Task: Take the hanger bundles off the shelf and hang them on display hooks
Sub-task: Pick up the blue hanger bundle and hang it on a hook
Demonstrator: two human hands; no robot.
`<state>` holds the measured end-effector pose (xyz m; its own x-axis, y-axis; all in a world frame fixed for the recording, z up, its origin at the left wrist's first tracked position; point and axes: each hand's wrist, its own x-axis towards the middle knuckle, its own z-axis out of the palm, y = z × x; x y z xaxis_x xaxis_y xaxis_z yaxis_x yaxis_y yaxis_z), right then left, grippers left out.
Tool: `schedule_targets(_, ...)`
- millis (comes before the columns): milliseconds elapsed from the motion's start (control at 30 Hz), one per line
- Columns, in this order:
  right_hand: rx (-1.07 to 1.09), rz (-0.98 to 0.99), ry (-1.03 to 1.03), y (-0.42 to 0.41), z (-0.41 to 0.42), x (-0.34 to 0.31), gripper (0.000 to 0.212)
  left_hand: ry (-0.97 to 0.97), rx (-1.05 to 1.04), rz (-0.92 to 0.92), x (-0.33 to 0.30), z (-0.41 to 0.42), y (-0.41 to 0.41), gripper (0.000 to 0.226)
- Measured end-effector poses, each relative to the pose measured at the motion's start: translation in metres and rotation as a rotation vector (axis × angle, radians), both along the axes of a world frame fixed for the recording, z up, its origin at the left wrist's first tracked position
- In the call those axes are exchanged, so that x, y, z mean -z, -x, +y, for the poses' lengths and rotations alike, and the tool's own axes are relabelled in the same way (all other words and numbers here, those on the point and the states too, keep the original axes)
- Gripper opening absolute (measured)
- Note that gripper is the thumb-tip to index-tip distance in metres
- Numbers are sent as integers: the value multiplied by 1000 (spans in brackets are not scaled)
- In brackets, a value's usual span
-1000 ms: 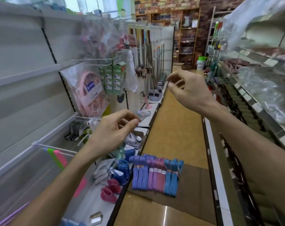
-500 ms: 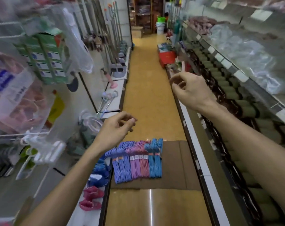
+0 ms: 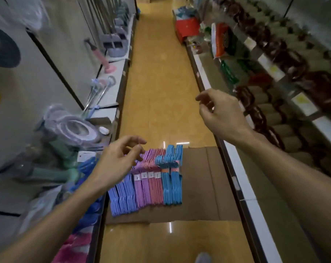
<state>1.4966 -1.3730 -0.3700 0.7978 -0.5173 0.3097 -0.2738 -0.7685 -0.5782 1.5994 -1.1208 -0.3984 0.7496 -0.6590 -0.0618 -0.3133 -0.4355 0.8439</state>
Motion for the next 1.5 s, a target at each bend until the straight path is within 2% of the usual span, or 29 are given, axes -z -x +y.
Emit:
schedule_targets(267,-26,102,-65,-34,-43,243,25,-54,18,59,250,-46,-20,14)
schedule_targets(433,5,183,-109,-49,-56,390,28,-61,-44,155,397,-58,-20,14)
schedule_targets(667,51,200,-95,-80,-67,527,24,-22,-142,227,533,-74,-36,15)
schedule_targets(767,103,187,-185,-92,-66,574,26,-29,-190,236,580,-82,-48,14)
schedule_targets(867,155,240,-371,-99,-54,617,22,-55,-259,272,620,-92,-57,11)
schedule_targets(1000,232,337,-520,-100,-37,669,6,-223,-213,314,652,-100,-61,23)
schedule_targets(1100,239,444,-671,-99,-31,710,27,-236,-197,291,655,-106,-67,30)
schedule_targets(1200,144,457,-887,-100,-21,731,43,-203,-210,309,656,-109,-80,34)
schedule_targets(1333,73,381,-1049,-98,-8,746,90,-136,-248,423,660,-111,-96,28)
schedule_targets(1400,70,332,-1102,-96,-6,748,88,-79,-246,491,657,-114,-99,22)
schedule_targets(1500,86,292,-1222,-93,-8,746,70,-73,-210,552,659,-114,-101,31)
